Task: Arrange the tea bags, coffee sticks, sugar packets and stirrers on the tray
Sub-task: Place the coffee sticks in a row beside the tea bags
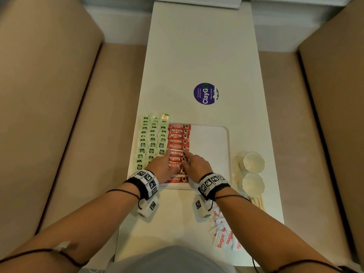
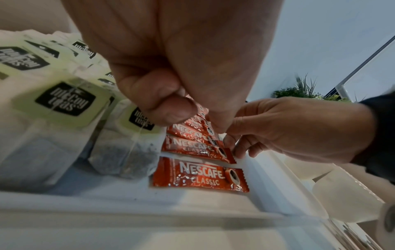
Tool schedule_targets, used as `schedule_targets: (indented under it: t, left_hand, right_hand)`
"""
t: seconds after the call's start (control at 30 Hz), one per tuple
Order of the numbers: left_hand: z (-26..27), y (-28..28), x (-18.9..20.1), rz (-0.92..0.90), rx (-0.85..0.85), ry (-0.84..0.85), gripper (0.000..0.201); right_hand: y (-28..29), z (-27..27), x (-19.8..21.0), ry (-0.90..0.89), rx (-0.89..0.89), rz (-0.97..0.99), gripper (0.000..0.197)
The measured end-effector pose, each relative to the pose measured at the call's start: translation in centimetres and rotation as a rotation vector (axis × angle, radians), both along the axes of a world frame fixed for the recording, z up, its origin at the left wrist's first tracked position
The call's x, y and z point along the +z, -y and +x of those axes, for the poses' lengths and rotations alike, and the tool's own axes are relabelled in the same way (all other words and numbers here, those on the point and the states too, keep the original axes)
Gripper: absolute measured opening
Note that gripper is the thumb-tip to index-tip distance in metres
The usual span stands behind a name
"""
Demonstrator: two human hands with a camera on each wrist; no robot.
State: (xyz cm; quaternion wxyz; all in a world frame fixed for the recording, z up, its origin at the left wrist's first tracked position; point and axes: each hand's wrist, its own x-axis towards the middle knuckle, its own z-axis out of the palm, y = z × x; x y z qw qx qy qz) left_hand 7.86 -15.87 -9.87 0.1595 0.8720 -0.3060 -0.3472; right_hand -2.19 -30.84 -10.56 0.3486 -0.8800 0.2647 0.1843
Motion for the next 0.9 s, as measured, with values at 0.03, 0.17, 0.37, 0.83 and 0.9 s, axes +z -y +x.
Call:
schedule_targets:
  t: [0.03,0.17,0.37,0.83,0.9]
  left_hand:
    - [0.0,0.1,0.2,-0.006,-0.003,0.0,0.069]
    - [0.5,0.8,0.9,-0.012,-0.004,0.0,0.081]
    - [1.1,1.9,1.3,0.07,-0.023,-0.024,0.085]
    - [0.6,1.8,2.0,0.071,-0.039,-0.007,0.079]
    - [0.6,1.8,2.3,0.062,-0.029,-0.004,0.078]
  right_hand:
    - [0.2,0.1,0.1,-0.002,-0.006,0.014,0.042]
    - [0.8,0.6,0.9,-0.038,-0.019,0.048,0.053]
    - [1.3,1.1,0.9,-0.069,0.016,0.035,0.057]
    - [1.3,0.8,0.5,-0.034,0.001,0.086,0.052]
    - [1.4,0.5,0.5,-0.016,-0.016,0.105,0.054]
